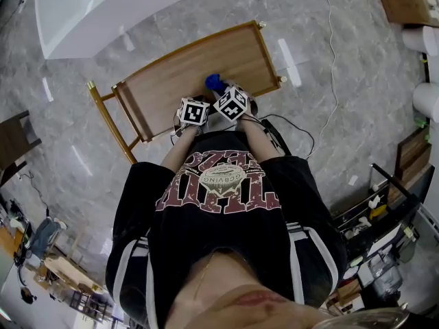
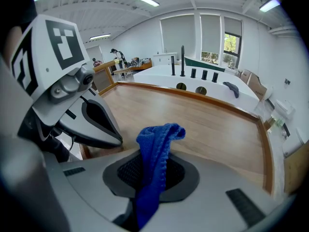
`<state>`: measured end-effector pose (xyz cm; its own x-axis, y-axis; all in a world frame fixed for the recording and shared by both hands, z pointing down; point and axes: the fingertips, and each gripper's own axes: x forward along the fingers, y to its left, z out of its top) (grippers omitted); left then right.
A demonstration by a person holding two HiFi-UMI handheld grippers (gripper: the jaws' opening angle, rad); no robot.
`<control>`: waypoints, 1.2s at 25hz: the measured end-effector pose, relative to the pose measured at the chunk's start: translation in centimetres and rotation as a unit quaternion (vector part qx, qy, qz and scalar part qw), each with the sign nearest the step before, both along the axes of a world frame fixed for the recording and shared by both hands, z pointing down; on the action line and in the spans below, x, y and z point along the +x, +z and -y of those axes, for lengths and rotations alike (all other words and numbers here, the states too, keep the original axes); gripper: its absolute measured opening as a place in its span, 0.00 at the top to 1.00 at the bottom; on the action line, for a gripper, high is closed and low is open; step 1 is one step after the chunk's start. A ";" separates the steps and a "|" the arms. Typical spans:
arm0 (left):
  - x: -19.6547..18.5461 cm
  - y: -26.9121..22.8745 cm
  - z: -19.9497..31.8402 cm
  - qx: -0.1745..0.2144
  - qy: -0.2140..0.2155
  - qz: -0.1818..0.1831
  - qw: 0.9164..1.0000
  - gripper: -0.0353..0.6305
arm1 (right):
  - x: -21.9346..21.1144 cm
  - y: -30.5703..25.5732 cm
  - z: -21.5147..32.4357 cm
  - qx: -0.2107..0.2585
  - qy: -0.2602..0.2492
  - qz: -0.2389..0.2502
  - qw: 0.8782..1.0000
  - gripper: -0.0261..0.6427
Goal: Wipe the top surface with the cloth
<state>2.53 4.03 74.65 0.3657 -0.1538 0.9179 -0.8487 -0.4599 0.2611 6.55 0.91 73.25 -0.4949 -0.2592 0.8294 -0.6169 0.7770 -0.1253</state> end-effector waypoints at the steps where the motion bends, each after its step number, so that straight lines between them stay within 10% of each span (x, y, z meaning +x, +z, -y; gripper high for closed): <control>1: 0.1 -0.2 0.2 0.007 0.002 -0.002 1.000 0.87 | 0.2 0.0 0.1 0.000 0.001 0.000 1.000 0.86; 30: 6.2 -0.6 1.3 0.022 0.061 -0.025 0.998 0.87 | 7.4 -0.1 1.9 0.008 0.075 -0.008 0.997 0.86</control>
<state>8.71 2.69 74.09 0.4298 -0.1458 0.8911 -0.7720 -0.5712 0.2789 13.91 -0.99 73.16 -0.4353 -0.3430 0.8324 -0.7288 0.6771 -0.1020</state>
